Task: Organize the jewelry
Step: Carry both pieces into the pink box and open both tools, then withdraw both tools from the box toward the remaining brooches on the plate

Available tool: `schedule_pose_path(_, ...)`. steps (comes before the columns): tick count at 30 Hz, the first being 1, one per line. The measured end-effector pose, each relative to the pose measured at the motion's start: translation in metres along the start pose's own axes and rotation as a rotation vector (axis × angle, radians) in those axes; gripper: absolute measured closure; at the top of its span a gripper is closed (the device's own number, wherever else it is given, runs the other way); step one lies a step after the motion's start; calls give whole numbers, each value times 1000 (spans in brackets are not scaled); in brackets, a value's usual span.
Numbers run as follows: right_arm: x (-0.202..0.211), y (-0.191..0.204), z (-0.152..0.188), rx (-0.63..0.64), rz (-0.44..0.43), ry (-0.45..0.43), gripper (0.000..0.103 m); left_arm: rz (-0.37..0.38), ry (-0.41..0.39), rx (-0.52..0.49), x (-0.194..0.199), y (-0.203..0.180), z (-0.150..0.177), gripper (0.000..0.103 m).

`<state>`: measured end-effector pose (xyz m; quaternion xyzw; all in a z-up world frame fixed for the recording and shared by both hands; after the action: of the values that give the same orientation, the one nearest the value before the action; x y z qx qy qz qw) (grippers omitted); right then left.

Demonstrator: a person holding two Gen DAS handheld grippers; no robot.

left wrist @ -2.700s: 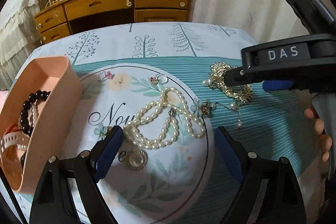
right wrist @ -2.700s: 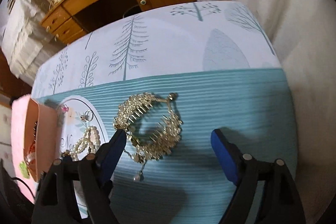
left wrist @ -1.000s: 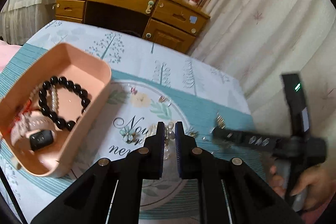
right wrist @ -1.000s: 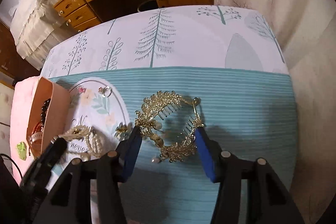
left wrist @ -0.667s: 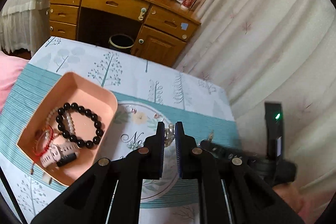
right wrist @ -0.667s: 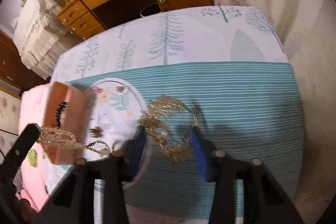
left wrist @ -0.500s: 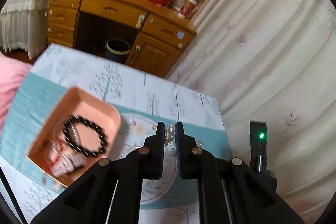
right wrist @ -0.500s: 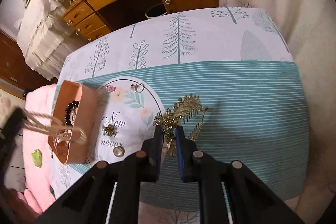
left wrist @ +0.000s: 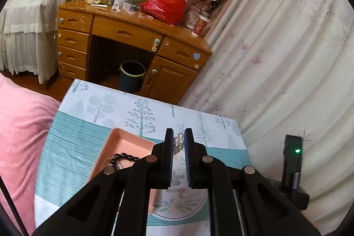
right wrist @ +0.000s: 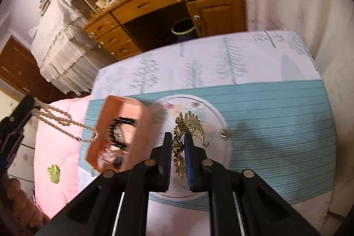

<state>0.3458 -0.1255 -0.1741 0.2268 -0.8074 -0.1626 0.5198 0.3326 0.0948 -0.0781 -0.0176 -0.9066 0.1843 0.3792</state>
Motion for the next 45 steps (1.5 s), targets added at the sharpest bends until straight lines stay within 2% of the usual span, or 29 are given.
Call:
schedule_pose_path(11, -16, 96, -10, 67, -186, -42, 93, 19, 53, 5, 0, 46, -1, 96)
schedule_pose_path(14, -33, 106, -3, 48, -185, -20, 92, -13, 102, 23, -12, 57, 7, 92)
schedule_pose_path(15, -39, 106, 0, 36, -175, -3, 92, -29, 121, 23, -17, 59, 10, 87)
schedule_pose_path(18, -63, 96, 15, -30, -117, 81, 85, -68, 188, 14, -29, 69, 23, 81)
schedule_pose_path(19, -66, 93, 17, -42, -111, 87, 83, -74, 198, 14, -30, 72, 25, 78)
schedule_pose_path(21, -67, 87, 21, -60, -98, 89, 78, -86, 218, 17, -33, 77, 30, 63)
schedule_pose_path(23, -63, 83, 21, -73, -105, 68, 72, -94, 225, 18, -34, 81, 33, 58)
schedule_pose_path(28, -50, 83, 13, -79, -151, 21, 63, -103, 246, -1, -38, 79, 41, 57)
schedule_pose_path(30, -45, 80, 11, -76, -143, 15, 61, -102, 251, -13, -38, 73, 46, 49)
schedule_pose_path(35, -36, 62, 20, -67, -116, 26, 56, -103, 270, -50, -41, 54, 63, 48)
schedule_pose_path(39, -34, 38, 34, -63, -75, 70, 54, -114, 305, -57, -44, 37, 86, 47)
schedule_pose_path(45, -29, -2, 59, -1, 2, 182, 54, -134, 376, -41, -48, 8, 127, 47)
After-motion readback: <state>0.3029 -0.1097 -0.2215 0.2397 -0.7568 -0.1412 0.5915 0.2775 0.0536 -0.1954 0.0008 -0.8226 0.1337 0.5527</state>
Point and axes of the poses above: each gripper's, at about its wrist camera, not at the fingertips, and x roughly against the way its jaws point, y to its left, z to its underside, the point moved 8 cm from there along -x, roughly the way its jaws point, and after that the axes turned 9 degrees about -z, right-handed, at the moved point
